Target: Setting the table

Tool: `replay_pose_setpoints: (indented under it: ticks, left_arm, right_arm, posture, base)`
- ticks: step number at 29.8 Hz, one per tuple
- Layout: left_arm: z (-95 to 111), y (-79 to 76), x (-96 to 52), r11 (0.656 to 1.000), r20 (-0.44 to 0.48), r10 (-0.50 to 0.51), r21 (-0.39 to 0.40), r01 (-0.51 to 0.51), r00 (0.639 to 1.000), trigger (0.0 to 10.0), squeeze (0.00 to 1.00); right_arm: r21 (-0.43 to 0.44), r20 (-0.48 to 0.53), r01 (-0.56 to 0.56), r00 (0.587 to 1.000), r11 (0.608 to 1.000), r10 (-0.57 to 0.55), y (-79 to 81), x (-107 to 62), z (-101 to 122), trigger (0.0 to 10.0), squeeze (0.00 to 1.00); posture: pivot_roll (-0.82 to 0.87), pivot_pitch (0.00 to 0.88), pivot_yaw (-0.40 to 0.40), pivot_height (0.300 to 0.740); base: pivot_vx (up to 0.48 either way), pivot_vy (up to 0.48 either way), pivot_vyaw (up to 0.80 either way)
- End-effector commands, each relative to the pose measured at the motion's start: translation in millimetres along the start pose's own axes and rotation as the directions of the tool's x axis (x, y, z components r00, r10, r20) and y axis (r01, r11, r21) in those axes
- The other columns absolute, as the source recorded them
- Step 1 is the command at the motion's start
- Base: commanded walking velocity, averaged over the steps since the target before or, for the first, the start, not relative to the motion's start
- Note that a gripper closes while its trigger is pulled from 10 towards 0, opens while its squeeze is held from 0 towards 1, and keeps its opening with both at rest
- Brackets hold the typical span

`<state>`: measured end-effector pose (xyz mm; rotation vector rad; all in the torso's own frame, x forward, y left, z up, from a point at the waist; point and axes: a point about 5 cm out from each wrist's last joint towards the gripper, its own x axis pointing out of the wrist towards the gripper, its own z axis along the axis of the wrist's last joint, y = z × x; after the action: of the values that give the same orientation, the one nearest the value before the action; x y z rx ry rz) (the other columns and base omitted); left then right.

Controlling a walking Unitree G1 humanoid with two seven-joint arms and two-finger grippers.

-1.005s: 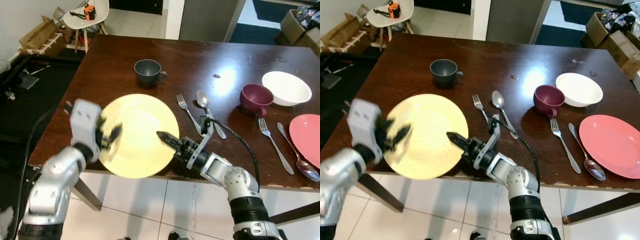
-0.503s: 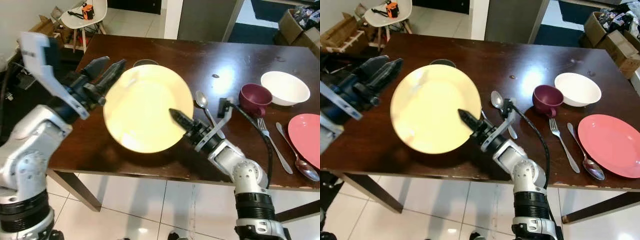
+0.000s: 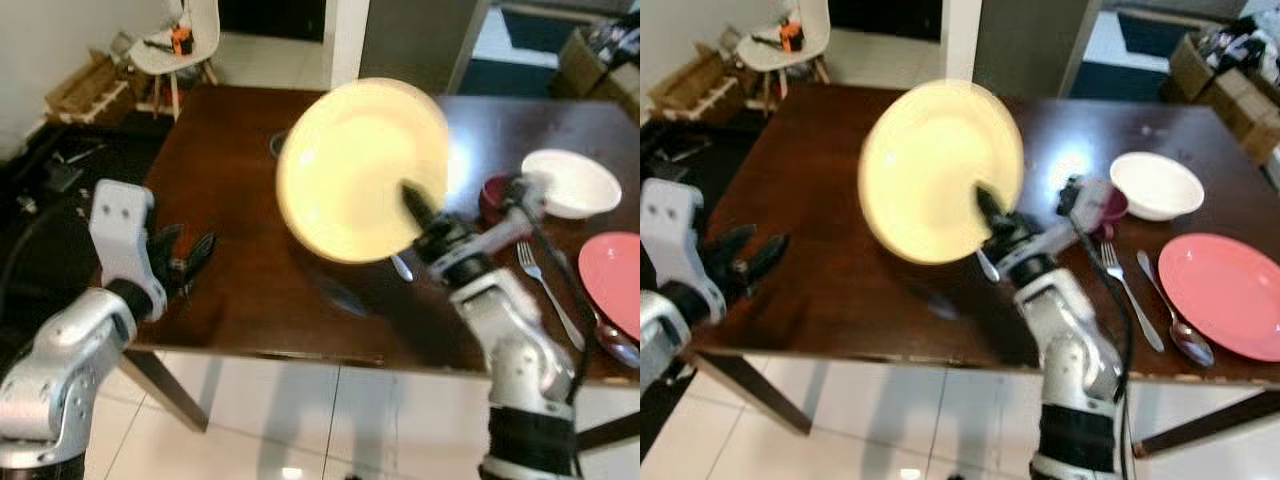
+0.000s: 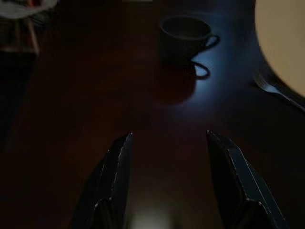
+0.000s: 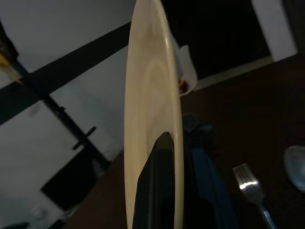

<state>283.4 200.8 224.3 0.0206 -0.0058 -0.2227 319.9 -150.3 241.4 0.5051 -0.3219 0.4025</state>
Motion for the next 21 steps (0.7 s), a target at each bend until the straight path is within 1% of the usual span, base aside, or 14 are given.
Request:
replay_pose_setpoints:
  ticks: [1, 3, 5, 7, 8, 9, 12, 15, 16, 18, 19, 20, 21]
  left_arm:
    - [-5.5, -0.2, -1.1, 1.000, -0.015, 0.030, -0.003, -0.031, 0.999, 10.0, 0.00]
    - [-14.0, -4.2, 1.9, 0.998, -0.019, 0.064, -0.013, -0.064, 0.998, 10.0, 0.00]
    - [-19.3, -9.7, 3.9, 0.998, -0.009, 0.067, 0.001, -0.067, 0.998, 10.0, 0.00]
    - [-22.1, -12.8, 4.4, 0.997, -0.002, 0.068, 0.022, -0.068, 0.998, 10.0, 0.00]
    - [-24.0, -13.6, 5.2, 0.997, 0.000, 0.077, 0.019, -0.077, 0.997, 10.0, 0.00]
    - [-26.5, -14.2, 7.3, 0.996, 0.012, 0.084, 0.034, -0.085, 0.996, 10.0, 0.00]
    - [-29.6, -13.9, 16.0, 0.992, 0.043, 0.122, 0.024, -0.123, 0.992, 10.0, 0.00]
    - [-29.2, -13.9, 18.3, 0.991, 0.049, 0.131, 0.024, -0.133, 0.990, 10.0, 0.00]
    - [-27.8, -13.4, 23.7, 0.988, 0.071, 0.145, 0.042, -0.148, 0.987, 10.0, 0.00]
    - [-27.8, -13.4, 23.7, 0.988, 0.071, 0.145, 0.042, -0.148, 0.987, 10.0, 0.00]
    - [-27.5, -13.3, 25.3, 0.987, 0.077, 0.147, 0.048, -0.151, 0.986, 10.0, 0.00]
    - [-28.2, -11.7, 26.8, 0.987, 0.078, 0.149, 0.055, -0.153, 0.986, 10.0, 0.00]
    - [-28.2, -11.7, 26.8, 0.987, 0.078, 0.149, 0.055, -0.153, 0.986, 10.0, 0.00]
  right_arm:
    - [-0.090, 0.022, 0.040, 0.999, 0.995, -0.038, 1.4, -3.7, 3.2, 10.0, 0.00]
    - [-0.200, 0.044, 0.102, 0.994, 0.974, -0.095, 1.5, -7.2, 5.0, 10.0, 0.00]
    - [-0.250, 0.062, 0.131, 0.991, 0.959, -0.119, 1.2, -9.6, 6.0, 10.0, 0.00]
    - [-0.279, 0.072, 0.140, 0.990, 0.950, -0.125, 2.6, -11.2, 6.2, 10.0, 0.00]
    - [-0.280, 0.074, 0.146, 0.989, 0.949, -0.130, 3.3, -12.0, 5.3, 10.0, 0.00]
    - [-0.289, 0.071, 0.144, 0.989, 0.946, -0.128, 4.5, -12.5, 3.5, 10.0, 0.00]
    - [-0.286, 0.057, 0.136, 0.991, 0.949, -0.124, 5.6, -12.5, -0.8, 10.0, 0.00]
    - [-0.288, 0.056, 0.137, 0.990, 0.948, -0.126, 5.4, -12.4, -1.8, 10.0, 0.00]
    - [-0.291, 0.027, 0.130, 0.991, 0.948, -0.128, 2.7, -13.2, -9.8, 10.0, 0.00]
    - [-0.291, 0.027, 0.130, 0.991, 0.948, -0.128, 2.7, -13.2, -9.8, 10.0, 0.00]
    - [-0.292, 0.014, 0.128, 0.992, 0.948, -0.129, 1.3, -14.0, -13.4, 10.0, 0.00]
    - [-0.267, -0.019, 0.130, 0.990, 0.955, -0.140, -2.5, -16.7, -22.0, 10.0, 0.00]
    - [-0.267, -0.019, 0.130, 0.990, 0.955, -0.140, -2.5, -16.7, -22.0, 10.0, 0.00]
  posture:
    - [0.01, 0.051, 0.072, 0.740]
    - [0.00, 0.038, 0.071, 0.740]
    - [-0.01, 0.028, 0.071, 0.740]
    - [-0.01, 0.028, 0.071, 0.740]
    - [-0.02, 0.024, 0.070, 0.740]
    - [-0.05, 0.004, 0.064, 0.740]
    - [-0.06, 0.000, 0.057, 0.740]
    - [-0.07, 0.000, 0.055, 0.740]
    - [-0.07, 0.000, 0.049, 0.740]
    - [-0.07, 0.000, 0.049, 0.740]
    - [-0.07, 0.000, 0.049, 0.740]
    - [-0.07, 0.000, 0.049, 0.740]
    - [-0.07, 0.000, 0.049, 0.740]
  base:
    - [0.000, 0.000, 0.00]
    - [0.000, 0.000, 0.00]
    - [0.000, 0.000, 0.00]
    - [0.000, 0.000, 0.00]
    - [0.000, 0.000, 0.00]
    - [0.000, 0.000, 0.00]
    - [0.000, 0.000, 0.00]
    - [0.000, 0.000, 0.00]
    - [0.000, 0.000, 0.00]
    - [0.000, 0.000, 0.00]
    - [0.000, 0.000, 0.00]
    - [0.000, 0.000, 0.00]
    - [0.000, 0.000, 0.00]
